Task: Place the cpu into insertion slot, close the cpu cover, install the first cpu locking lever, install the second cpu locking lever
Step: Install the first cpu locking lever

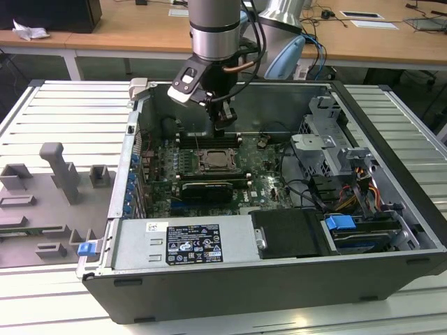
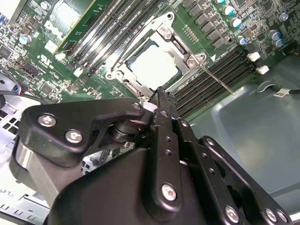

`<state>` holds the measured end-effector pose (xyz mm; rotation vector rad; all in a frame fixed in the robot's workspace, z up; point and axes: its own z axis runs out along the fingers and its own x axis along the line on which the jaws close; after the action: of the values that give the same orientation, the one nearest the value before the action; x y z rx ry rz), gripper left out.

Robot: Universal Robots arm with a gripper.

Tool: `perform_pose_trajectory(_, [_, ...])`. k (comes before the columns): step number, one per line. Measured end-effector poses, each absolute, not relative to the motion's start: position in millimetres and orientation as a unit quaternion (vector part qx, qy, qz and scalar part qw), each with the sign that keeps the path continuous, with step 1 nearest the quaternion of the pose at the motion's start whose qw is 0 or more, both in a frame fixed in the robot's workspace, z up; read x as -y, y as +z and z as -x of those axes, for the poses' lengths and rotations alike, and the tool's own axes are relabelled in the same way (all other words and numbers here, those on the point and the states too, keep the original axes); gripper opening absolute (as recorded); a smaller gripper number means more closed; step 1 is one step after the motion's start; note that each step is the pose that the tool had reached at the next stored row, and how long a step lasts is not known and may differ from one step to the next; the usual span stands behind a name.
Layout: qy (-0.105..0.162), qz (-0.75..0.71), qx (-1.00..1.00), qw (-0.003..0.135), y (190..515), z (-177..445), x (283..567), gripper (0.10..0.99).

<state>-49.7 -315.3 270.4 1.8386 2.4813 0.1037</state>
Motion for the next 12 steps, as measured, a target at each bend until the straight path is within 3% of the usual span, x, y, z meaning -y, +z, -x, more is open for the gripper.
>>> perform_pose_trajectory(12, [0.035,-0.561,-0.827,0.024,270.4,49.7,315.3,0.106])
